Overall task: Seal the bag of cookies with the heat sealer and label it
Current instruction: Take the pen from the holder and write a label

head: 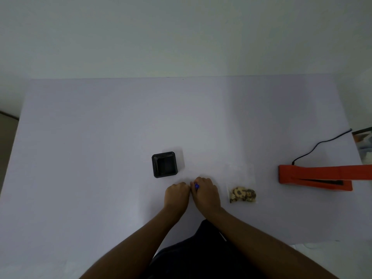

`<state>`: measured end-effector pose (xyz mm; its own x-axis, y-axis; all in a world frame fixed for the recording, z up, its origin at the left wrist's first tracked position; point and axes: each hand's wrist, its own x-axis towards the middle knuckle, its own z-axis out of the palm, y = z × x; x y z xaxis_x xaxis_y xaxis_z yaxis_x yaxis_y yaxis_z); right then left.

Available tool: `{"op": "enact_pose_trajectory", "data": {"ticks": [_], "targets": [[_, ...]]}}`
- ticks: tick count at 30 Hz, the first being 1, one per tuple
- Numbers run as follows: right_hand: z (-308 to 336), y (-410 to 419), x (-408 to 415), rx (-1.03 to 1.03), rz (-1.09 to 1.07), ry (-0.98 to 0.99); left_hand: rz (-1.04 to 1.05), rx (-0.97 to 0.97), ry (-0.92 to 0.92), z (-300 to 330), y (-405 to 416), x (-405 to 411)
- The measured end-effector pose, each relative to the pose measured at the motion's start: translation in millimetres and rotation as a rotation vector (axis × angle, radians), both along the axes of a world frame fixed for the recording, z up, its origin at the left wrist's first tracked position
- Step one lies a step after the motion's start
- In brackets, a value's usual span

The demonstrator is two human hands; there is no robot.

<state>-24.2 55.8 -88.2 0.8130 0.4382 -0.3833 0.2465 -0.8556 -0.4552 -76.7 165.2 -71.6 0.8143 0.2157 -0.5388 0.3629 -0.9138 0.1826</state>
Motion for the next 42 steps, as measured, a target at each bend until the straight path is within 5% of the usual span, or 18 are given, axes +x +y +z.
{"op": "enact_pose_trajectory", "data": {"ticks": [42], "targets": [[-3, -5, -4, 0.088, -0.054, 0.029, 0.004, 0.001, -0.004, 0, -1, 0]]}}
